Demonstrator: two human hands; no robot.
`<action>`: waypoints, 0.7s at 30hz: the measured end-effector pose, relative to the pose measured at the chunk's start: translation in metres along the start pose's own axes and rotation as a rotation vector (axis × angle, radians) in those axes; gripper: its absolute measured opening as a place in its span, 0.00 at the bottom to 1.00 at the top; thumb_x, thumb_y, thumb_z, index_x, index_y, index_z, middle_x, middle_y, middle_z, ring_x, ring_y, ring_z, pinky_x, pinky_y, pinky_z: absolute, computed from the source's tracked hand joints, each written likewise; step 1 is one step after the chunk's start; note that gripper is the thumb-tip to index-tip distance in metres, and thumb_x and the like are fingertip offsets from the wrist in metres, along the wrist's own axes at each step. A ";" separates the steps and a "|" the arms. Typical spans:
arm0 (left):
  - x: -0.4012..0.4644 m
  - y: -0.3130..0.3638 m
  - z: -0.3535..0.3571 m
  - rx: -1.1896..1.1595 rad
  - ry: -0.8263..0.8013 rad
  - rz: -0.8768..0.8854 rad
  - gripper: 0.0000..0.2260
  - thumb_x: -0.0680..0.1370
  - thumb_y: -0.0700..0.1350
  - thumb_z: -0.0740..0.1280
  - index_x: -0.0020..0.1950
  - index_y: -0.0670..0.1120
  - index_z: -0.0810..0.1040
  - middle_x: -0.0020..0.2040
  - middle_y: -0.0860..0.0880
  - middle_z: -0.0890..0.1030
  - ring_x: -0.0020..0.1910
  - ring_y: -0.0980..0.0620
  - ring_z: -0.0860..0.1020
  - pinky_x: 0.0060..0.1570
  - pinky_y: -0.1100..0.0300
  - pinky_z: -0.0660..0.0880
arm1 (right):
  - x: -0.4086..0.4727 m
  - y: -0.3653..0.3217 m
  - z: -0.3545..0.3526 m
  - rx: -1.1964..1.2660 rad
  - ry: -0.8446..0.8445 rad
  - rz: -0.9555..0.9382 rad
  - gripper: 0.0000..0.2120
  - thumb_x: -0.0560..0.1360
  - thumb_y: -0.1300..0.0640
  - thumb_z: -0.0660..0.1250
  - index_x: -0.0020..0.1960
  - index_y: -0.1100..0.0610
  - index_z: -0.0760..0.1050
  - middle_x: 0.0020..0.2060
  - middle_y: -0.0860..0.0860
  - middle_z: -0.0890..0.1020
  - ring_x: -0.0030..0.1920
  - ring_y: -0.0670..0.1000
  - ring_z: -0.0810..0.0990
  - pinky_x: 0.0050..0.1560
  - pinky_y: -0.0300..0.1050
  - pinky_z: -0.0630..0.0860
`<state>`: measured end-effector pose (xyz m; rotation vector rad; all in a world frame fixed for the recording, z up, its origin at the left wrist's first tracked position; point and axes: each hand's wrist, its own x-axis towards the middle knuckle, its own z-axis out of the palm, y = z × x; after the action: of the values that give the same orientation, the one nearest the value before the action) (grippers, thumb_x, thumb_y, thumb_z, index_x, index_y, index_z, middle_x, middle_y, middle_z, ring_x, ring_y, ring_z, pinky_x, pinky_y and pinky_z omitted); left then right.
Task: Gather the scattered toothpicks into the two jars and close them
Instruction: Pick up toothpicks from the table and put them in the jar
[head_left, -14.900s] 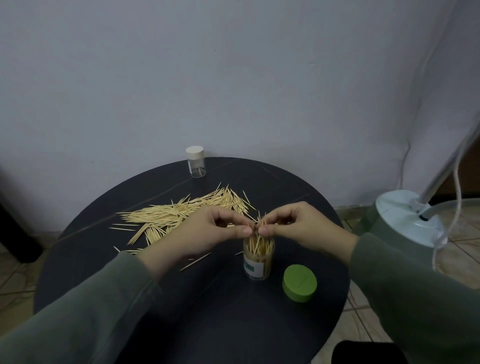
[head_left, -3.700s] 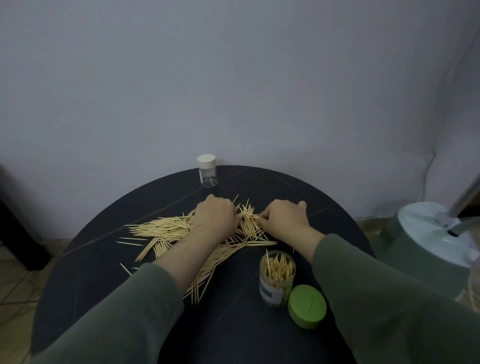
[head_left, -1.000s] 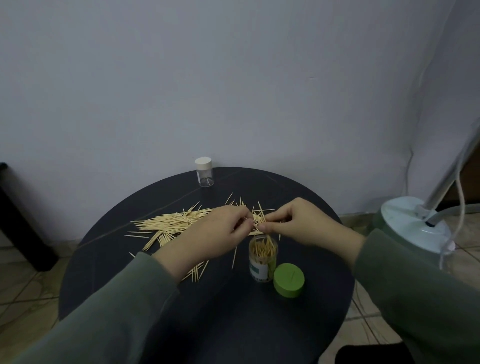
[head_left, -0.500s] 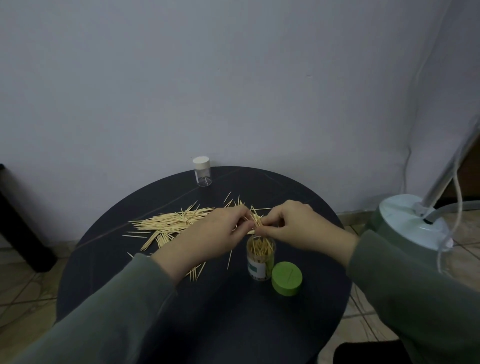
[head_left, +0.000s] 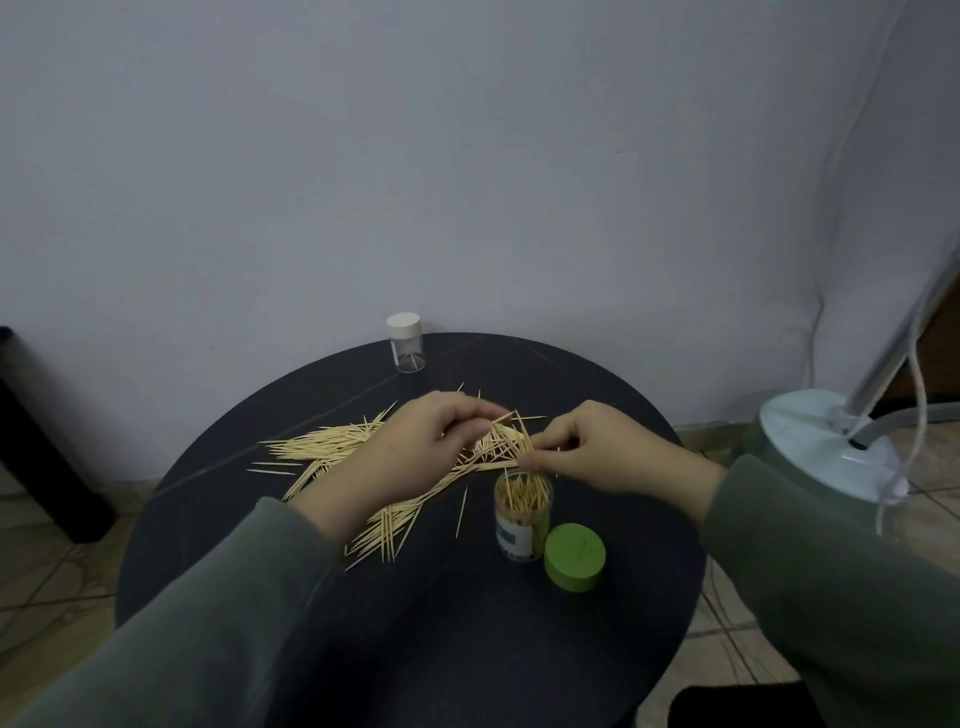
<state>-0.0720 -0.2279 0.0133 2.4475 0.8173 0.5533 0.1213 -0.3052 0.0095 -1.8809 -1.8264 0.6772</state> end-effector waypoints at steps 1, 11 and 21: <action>0.000 0.000 -0.001 -0.020 0.018 -0.004 0.11 0.82 0.45 0.61 0.56 0.61 0.76 0.44 0.60 0.76 0.45 0.63 0.74 0.44 0.68 0.69 | 0.000 0.000 0.000 0.017 -0.004 -0.001 0.10 0.73 0.44 0.70 0.51 0.46 0.84 0.37 0.38 0.81 0.44 0.52 0.81 0.44 0.47 0.77; -0.001 -0.001 0.014 -0.410 0.075 -0.049 0.04 0.77 0.44 0.69 0.49 0.47 0.77 0.42 0.55 0.85 0.45 0.53 0.82 0.50 0.57 0.77 | -0.007 0.006 0.001 0.236 -0.016 0.024 0.07 0.72 0.47 0.70 0.49 0.45 0.83 0.47 0.43 0.85 0.51 0.42 0.80 0.54 0.42 0.75; -0.001 -0.004 0.027 -0.462 0.005 -0.056 0.12 0.72 0.44 0.75 0.52 0.52 0.78 0.43 0.50 0.85 0.45 0.48 0.82 0.49 0.54 0.79 | -0.012 0.008 0.005 0.222 -0.045 -0.036 0.04 0.71 0.50 0.72 0.43 0.40 0.82 0.42 0.41 0.82 0.48 0.42 0.79 0.51 0.38 0.77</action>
<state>-0.0606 -0.2351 -0.0105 1.9959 0.6693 0.6460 0.1241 -0.3176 0.0013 -1.6979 -1.7290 0.8766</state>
